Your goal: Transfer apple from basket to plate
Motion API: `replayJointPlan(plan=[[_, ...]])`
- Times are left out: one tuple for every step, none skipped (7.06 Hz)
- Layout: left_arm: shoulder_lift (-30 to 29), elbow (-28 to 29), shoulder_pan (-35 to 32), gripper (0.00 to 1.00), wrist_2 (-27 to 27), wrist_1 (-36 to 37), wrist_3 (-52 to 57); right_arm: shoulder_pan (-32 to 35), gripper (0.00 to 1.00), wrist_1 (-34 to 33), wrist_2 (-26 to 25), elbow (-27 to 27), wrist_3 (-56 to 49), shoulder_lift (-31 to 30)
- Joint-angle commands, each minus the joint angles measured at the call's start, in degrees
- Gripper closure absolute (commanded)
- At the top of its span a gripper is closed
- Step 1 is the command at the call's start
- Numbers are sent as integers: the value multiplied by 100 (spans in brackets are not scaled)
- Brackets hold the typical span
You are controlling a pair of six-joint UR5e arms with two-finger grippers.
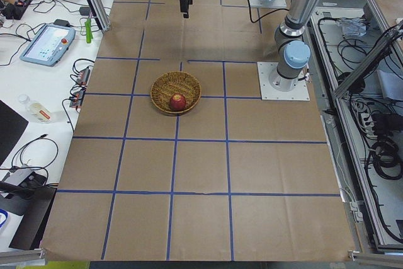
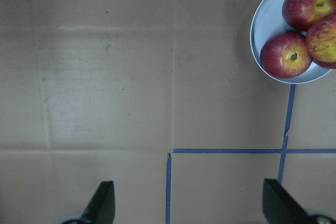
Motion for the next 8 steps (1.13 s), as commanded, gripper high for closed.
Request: replayJointPlan(plan=[[18, -12, 0, 1, 1, -9, 9, 80, 0, 71, 3, 20, 52, -106], [10, 6, 0, 1, 1, 0, 0, 176, 0, 62, -14, 20, 191, -106], [18, -20, 0, 1, 1, -26, 9, 238, 0, 36, -32, 20, 245, -80], [10, 6, 0, 1, -8, -18, 0, 238, 0, -8, -32, 55, 228, -36], [36, 14, 0, 1, -17, -26, 9, 238, 0, -43, 3, 107, 158, -27], [36, 15, 0, 1, -25, -18, 0, 238, 0, -70, -14, 195, 166, -36], [1, 15, 0, 1, -25, -18, -9, 238, 0, -270, -40, 222, 175, -27], [36, -3, -9, 1, -25, -35, -9, 238, 0, -281, -49, 213, 175, -36]])
